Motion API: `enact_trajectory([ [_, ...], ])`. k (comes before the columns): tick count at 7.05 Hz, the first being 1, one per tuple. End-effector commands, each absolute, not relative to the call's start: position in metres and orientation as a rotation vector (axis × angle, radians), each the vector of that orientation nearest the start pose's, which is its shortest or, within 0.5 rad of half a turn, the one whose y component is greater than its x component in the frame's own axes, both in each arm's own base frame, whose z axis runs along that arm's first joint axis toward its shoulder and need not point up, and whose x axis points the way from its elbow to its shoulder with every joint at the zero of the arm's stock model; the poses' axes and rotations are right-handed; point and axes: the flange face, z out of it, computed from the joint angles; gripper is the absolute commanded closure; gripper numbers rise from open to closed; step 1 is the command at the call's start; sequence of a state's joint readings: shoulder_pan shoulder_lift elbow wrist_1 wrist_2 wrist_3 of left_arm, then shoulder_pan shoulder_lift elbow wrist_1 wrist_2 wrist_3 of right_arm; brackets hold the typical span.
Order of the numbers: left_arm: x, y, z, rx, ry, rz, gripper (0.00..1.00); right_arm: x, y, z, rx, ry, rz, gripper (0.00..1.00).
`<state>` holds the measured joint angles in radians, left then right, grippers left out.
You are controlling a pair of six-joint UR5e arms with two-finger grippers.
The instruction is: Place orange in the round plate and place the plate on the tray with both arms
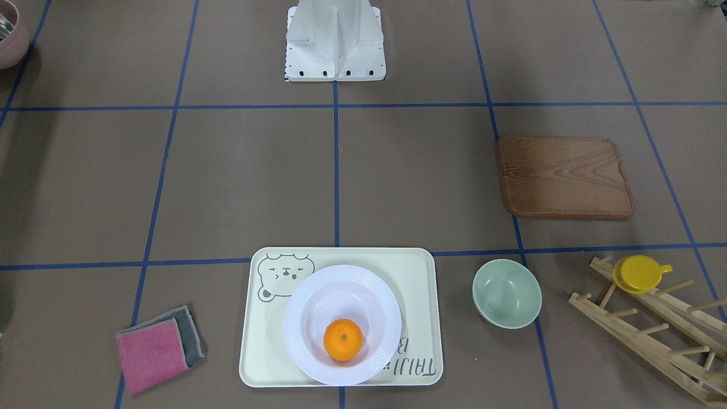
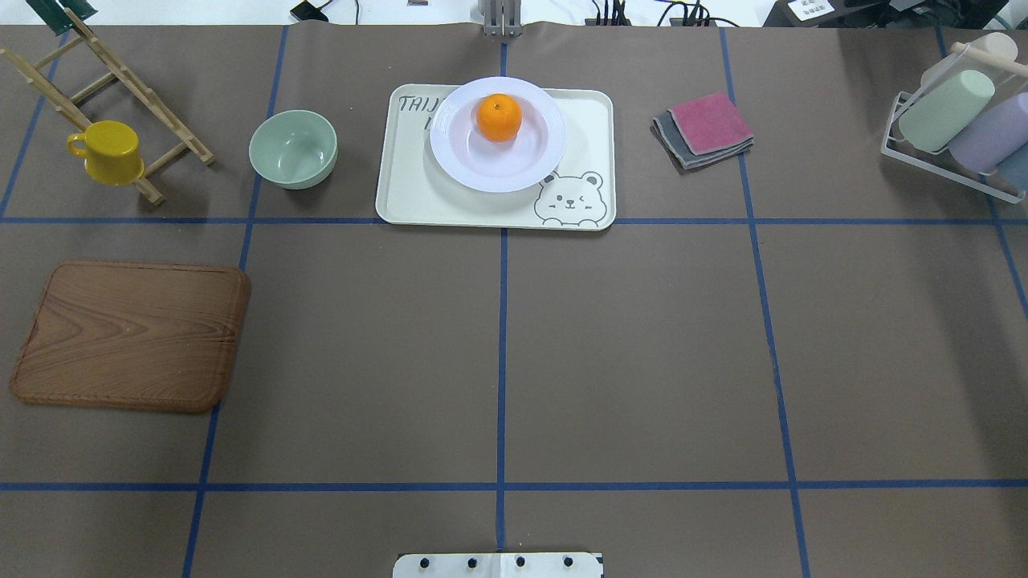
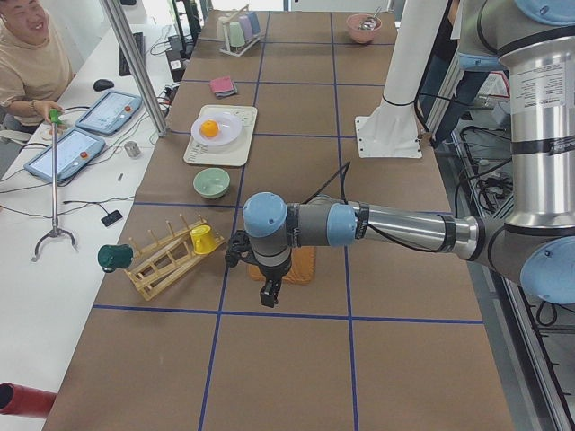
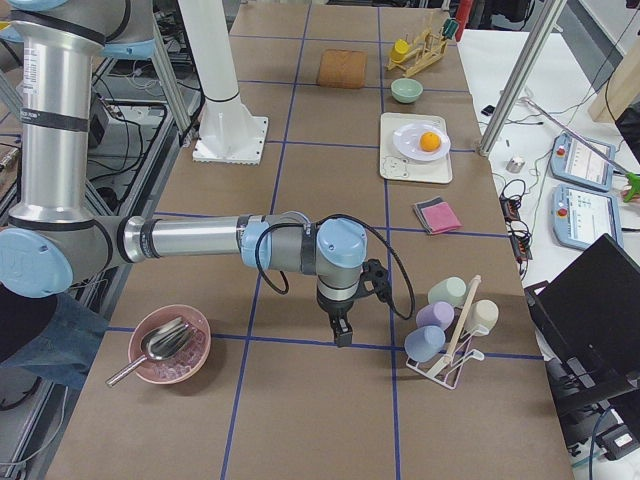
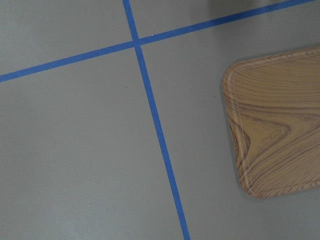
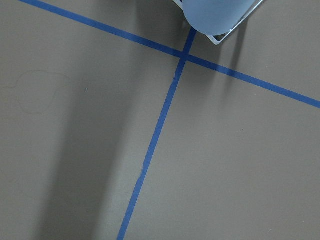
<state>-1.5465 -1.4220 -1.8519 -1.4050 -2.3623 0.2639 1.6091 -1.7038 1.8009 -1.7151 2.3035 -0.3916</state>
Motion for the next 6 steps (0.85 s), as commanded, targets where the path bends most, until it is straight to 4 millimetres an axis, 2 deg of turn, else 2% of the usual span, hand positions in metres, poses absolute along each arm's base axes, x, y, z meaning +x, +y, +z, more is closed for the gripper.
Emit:
enact_trajectory([
  [1, -0.0520, -0.4237, 0.6045, 0.061, 0.794, 0.258, 0.01, 0.0830, -0.4285, 0.6224, 0.116, -0.730, -0.319, 0.00],
  [6, -0.0513, -0.4245, 0.6038, 0.062, 0.794, 0.260, 0.01, 0.0825, -0.4294, 0.6210, 0.121, -0.737, -0.320, 0.00],
])
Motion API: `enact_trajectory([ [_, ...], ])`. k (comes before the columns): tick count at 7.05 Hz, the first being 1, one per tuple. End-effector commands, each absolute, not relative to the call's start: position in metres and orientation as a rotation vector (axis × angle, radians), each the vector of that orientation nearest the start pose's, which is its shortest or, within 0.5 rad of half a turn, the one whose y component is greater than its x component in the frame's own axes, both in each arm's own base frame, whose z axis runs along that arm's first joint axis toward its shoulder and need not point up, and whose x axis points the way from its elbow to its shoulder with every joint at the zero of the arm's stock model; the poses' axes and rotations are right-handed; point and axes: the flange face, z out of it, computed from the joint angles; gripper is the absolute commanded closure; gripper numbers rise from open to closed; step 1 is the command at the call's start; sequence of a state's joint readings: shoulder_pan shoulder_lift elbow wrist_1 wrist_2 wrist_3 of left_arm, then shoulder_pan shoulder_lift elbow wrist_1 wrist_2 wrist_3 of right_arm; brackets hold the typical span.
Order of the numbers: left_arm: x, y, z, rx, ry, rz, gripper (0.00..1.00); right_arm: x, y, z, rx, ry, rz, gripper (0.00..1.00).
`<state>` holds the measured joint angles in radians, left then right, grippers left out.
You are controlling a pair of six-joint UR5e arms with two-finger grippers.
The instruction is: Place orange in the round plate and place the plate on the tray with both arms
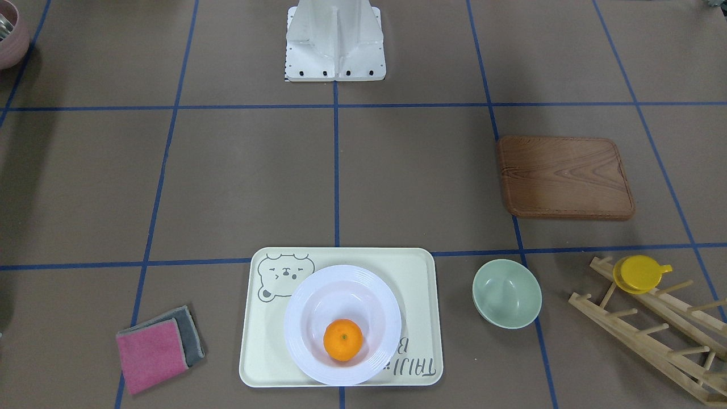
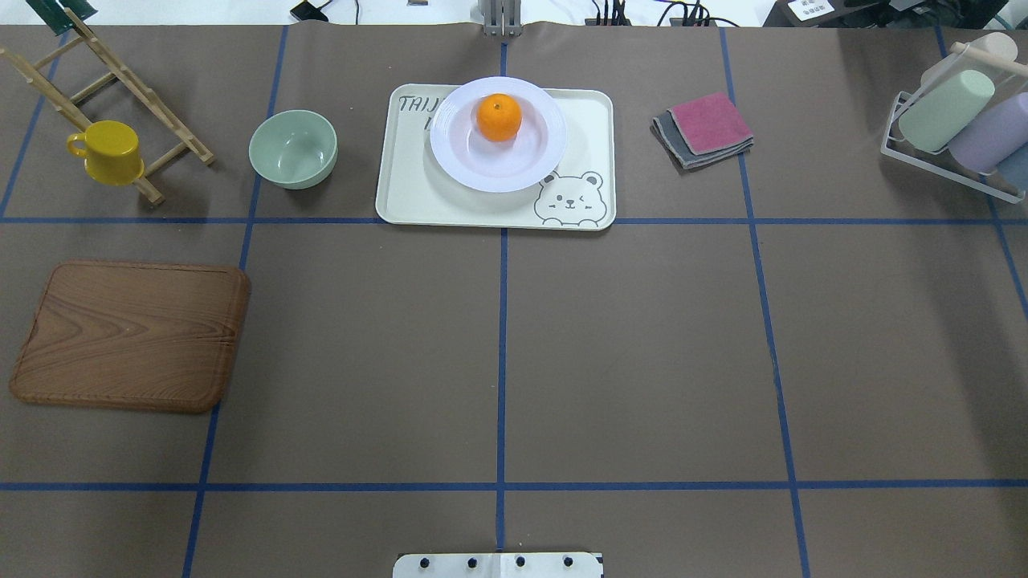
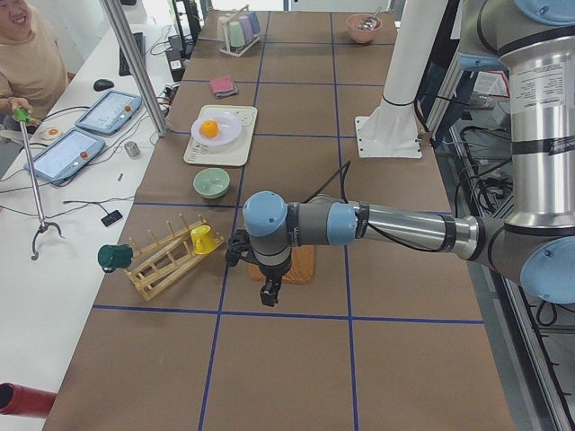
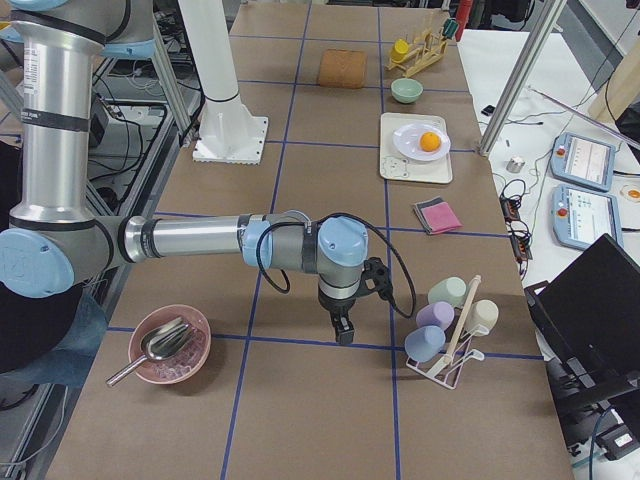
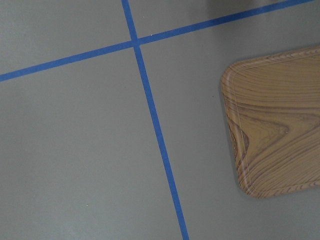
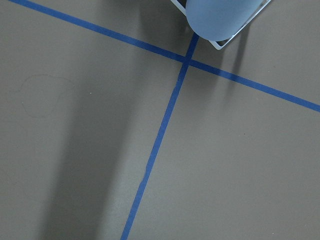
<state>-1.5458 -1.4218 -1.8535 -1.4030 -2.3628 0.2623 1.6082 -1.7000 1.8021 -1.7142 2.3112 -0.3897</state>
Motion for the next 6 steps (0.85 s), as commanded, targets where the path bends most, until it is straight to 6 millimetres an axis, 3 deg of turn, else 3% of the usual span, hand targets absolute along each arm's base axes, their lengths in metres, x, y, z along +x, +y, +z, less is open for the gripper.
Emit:
enact_trajectory([
  [1, -0.0513, -0.4245, 0.6031, 0.063, 0.793, 0.260, 0.01, 0.0825, -0.4292, 0.6212, 0.120, -0.737, -0.320, 0.00],
  [6, -0.0513, -0.4253, 0.6030, 0.065, 0.793, 0.261, 0.01, 0.0817, -0.4302, 0.6203, 0.115, -0.739, -0.304, 0.00],
])
